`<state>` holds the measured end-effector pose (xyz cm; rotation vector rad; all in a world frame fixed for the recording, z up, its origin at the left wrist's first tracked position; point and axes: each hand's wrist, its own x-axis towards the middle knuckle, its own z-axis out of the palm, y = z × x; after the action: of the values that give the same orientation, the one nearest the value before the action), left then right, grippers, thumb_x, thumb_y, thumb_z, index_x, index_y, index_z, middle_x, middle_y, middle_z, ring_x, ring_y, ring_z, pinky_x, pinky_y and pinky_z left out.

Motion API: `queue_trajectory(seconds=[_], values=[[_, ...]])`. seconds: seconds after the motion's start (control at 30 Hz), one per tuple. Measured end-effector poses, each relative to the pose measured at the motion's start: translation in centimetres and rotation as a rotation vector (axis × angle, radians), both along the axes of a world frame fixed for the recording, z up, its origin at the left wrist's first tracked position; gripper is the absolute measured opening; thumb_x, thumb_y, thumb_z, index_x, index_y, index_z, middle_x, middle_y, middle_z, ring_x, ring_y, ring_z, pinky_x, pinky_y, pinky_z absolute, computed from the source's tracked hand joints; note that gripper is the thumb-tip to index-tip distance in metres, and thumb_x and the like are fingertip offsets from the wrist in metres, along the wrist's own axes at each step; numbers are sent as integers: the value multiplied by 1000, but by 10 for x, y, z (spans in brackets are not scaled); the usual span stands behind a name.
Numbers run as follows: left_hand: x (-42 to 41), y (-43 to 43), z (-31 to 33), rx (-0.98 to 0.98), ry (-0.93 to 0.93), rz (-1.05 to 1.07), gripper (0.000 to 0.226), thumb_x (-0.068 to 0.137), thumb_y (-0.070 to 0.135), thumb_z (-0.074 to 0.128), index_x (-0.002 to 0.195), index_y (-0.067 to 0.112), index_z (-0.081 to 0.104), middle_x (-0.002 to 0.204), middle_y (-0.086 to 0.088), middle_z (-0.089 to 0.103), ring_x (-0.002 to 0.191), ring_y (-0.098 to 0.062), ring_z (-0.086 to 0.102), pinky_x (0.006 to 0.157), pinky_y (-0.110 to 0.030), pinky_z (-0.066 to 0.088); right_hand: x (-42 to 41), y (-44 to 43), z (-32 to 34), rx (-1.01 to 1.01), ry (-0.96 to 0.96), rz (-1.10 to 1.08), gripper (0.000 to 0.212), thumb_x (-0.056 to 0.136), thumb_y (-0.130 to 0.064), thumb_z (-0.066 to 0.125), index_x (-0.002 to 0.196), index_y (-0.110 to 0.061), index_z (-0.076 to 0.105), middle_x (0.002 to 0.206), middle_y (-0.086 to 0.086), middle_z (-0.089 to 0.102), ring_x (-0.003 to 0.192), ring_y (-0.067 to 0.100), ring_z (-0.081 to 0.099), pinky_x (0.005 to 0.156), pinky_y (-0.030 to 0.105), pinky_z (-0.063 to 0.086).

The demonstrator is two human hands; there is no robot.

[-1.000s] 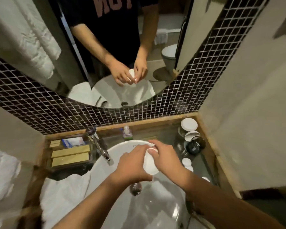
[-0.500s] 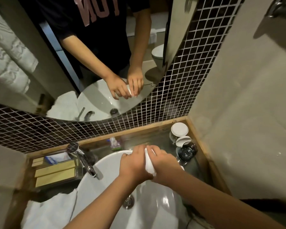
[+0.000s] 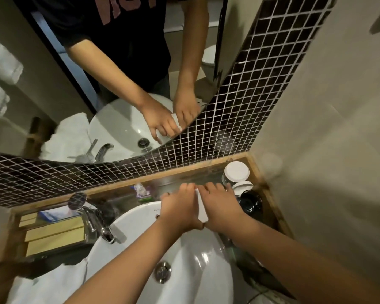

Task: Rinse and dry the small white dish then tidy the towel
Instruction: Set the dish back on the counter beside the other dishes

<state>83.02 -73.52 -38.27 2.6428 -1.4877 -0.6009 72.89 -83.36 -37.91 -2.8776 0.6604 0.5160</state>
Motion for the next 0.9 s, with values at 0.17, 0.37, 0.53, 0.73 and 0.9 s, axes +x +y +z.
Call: queue_trajectory(seconds=[0.17, 0.37, 0.53, 0.73, 0.9], values=[[2, -10, -5, 24, -26, -86, 107, 55, 64, 83, 140, 22, 33, 135, 4, 49, 119, -18, 52, 95, -44, 40, 6, -6, -3, -19, 67, -37, 107, 68, -51, 85, 150, -15, 26, 144, 9, 41, 134, 33, 39, 117, 62, 22], [25, -30, -18, 114, -61, -160, 87, 65, 51, 77, 137, 22, 37, 133, 3, 53, 120, -20, 53, 100, -47, 37, 20, -19, -27, 1, 26, -82, 88, 77, -36, 79, 146, -14, 29, 137, 9, 44, 120, 30, 50, 94, 43, 47], [32, -59, -49, 45, -141, -47, 49, 76, 39, 63, 121, 21, 51, 117, -1, 62, 104, -23, 61, 91, -43, 41, 45, -42, -56, -9, 53, -96, 82, 76, -12, 79, 145, -15, 35, 143, 9, 43, 119, 30, 53, 86, 40, 50], [31, -80, -89, 159, -99, -53, 51, 66, 33, 73, 114, 26, 57, 109, 1, 63, 96, -21, 62, 74, -37, 43, 46, -52, -95, 68, 99, -162, 63, 86, -16, 72, 142, -19, 44, 143, 9, 46, 126, 34, 48, 96, 46, 49], [28, -80, -111, 156, -66, -30, 42, 67, 32, 69, 108, 28, 59, 103, 3, 63, 88, -20, 63, 67, -36, 42, 40, -52, -113, 101, 94, -192, 53, 91, -15, 67, 139, -19, 48, 141, 10, 48, 126, 35, 48, 95, 45, 50]])
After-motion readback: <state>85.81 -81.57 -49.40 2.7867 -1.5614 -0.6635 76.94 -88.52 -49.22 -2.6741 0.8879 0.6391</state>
